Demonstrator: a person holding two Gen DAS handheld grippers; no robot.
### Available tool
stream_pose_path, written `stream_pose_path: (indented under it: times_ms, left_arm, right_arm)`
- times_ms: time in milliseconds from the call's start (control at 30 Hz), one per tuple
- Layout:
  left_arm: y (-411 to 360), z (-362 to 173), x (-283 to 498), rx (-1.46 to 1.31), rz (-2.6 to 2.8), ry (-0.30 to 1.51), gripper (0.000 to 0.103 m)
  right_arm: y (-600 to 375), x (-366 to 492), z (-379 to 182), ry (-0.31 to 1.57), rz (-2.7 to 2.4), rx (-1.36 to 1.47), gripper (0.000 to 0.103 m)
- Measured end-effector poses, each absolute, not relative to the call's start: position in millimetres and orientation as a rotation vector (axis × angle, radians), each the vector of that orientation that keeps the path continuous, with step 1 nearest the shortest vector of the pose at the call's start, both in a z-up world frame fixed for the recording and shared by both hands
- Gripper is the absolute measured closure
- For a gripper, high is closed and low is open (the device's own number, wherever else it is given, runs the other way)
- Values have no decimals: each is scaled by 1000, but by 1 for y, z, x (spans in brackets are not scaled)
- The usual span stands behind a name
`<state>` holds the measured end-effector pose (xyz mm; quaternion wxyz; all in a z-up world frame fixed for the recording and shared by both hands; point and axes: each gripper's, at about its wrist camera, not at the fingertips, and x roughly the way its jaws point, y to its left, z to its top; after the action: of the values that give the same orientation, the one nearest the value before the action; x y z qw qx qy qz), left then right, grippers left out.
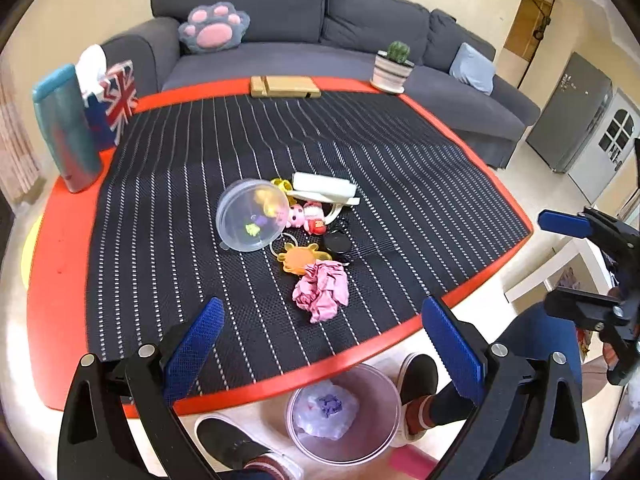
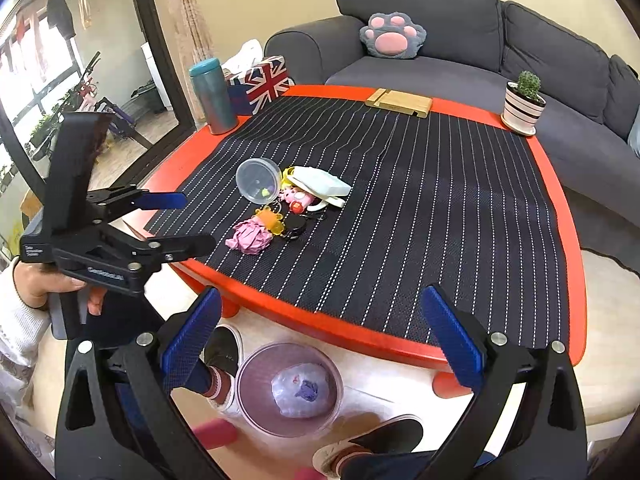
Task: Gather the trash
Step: 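Reach the left gripper to the crumpled pink paper and close on it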
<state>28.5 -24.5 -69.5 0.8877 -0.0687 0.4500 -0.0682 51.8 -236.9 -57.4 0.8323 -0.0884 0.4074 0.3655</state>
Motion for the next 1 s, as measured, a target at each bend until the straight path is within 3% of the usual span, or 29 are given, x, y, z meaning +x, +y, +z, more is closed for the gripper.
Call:
stream_pose_path:
  times_ms: [333,600,667,767,1000]
  left_arm:
    - [-24,-103,57,-190,-161,1023,8]
    - [-28,-111,62,-190,-187,1053,45]
    - [-29,-111,62,-186,-196,1053,61]
    - [-28,-110,61,-181,-205,1048,70]
    - [-25,-99,53,-175,-209,1015,72]
  right_arm:
    - [-235,72,-67,892,773,-183,5]
    - [-235,78,-72,904,773,-181,5]
    - [-235,78,-72,903,773,-182,5]
    - [-234,78,-71,902,774,-184,5]
    - [-227,82,-70,897,782,-195,5]
